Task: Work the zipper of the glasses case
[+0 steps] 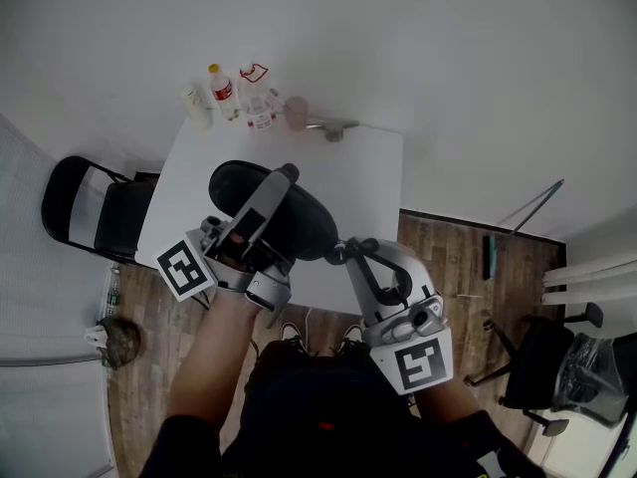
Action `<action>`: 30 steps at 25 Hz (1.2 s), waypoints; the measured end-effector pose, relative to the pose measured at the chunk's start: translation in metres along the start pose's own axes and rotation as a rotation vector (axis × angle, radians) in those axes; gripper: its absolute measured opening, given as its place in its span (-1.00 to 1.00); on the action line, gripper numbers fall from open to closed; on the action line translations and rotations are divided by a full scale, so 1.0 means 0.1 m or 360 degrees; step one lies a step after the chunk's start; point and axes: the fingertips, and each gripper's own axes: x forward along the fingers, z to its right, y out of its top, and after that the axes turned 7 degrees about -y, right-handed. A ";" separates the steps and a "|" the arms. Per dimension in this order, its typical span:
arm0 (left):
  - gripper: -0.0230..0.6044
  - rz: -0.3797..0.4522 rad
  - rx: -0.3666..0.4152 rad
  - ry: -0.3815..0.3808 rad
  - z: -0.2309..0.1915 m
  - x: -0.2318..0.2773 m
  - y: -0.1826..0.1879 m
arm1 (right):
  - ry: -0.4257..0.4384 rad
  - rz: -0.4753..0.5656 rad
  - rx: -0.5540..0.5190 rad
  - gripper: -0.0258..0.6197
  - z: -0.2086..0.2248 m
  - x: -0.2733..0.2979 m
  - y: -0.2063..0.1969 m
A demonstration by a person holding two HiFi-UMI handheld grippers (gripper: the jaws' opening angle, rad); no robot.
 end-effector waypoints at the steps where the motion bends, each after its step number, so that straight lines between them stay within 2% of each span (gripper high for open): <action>1: -0.08 -0.0020 -0.0010 -0.0022 0.01 0.00 -0.03 | 0.0000 0.0003 -0.0003 -0.87 0.01 -0.01 0.00; 5: -0.08 -0.0142 0.0011 -0.0090 0.10 0.03 -0.11 | 0.0040 0.0026 -0.0029 -0.87 0.00 -0.04 0.05; 10: -0.08 -0.0339 0.0112 -0.0151 0.20 0.04 -0.18 | 0.0116 0.0043 -0.0055 -0.86 -0.07 -0.06 0.05; 16: -0.08 -0.0477 0.0095 -0.0131 0.17 0.00 -0.21 | 0.0233 0.0029 -0.0054 -0.86 -0.15 -0.05 0.02; 20: -0.08 -0.0433 0.0071 -0.0091 0.10 -0.03 -0.18 | 0.0337 0.0004 -0.0060 -0.87 -0.21 -0.07 -0.03; 26: -0.08 -0.0412 0.0025 -0.0038 0.05 -0.03 -0.21 | 0.0356 -0.0019 -0.0050 -0.86 -0.21 -0.07 -0.10; 30: -0.08 -0.0444 0.0089 0.0012 0.03 -0.04 -0.21 | 0.0375 -0.0032 -0.0075 -0.86 -0.26 -0.08 -0.12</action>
